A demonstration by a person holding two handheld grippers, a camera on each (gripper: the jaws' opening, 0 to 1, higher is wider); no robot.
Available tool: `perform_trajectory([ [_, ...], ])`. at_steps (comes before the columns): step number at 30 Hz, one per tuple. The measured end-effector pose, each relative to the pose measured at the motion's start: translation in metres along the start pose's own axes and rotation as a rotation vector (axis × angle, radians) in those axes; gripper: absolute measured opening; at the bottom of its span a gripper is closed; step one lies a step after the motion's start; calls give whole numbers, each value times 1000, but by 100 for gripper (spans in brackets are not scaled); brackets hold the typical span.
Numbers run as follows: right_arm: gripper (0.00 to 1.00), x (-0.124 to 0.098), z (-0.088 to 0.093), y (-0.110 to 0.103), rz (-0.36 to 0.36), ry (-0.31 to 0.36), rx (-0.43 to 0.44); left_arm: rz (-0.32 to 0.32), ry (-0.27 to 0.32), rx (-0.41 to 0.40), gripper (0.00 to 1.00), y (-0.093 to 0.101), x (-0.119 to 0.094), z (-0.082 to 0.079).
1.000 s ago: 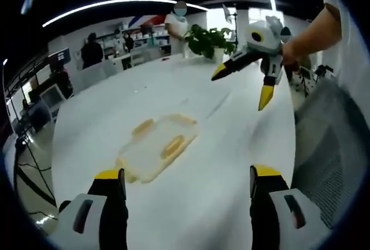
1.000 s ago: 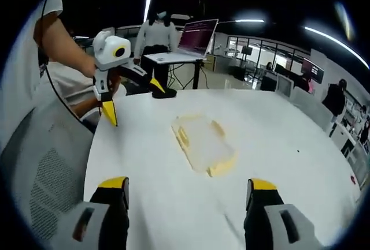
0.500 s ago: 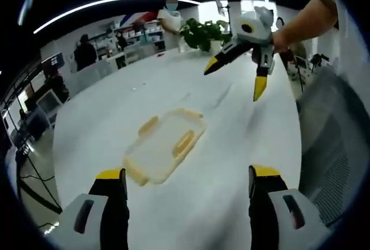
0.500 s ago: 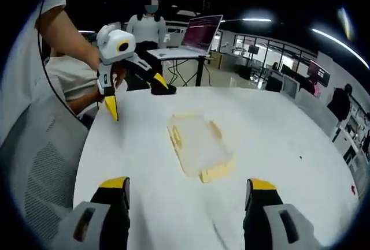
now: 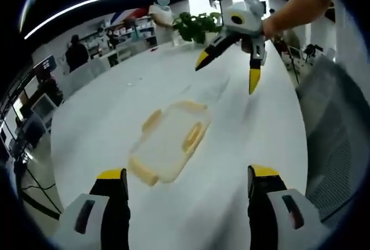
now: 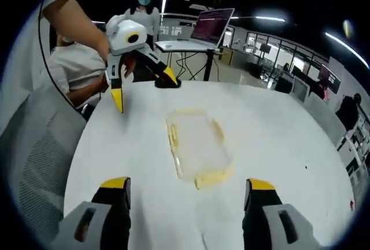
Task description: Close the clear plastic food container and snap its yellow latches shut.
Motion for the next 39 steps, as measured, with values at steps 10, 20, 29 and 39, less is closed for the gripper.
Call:
perform_trajectory([
  [10, 80, 14, -6, 13, -22, -56, -69, 46, -32, 62, 83, -13, 10, 6],
  [20, 80, 27, -7, 19, -39, -112, -125, 87, -60, 120, 82, -23, 17, 10],
  [29, 78, 38, -12, 26, -48, -168, -163, 130, -95, 202, 80, -30, 26, 13],
  [39, 78, 53, -12, 32, -81, -239, -175, 166, -120, 252, 80, -46, 35, 15],
])
Point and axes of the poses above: the point that each gripper's makers call its tool centre point, and the gripper's own axes: x roughly forward along the fingers, y roughly to its right, z roughly out of its underside, the point moved 9 cm from there along -x, roughly backward along the fingers, and after that the axes turned 12 degrees about x, right-handed, at the moved point
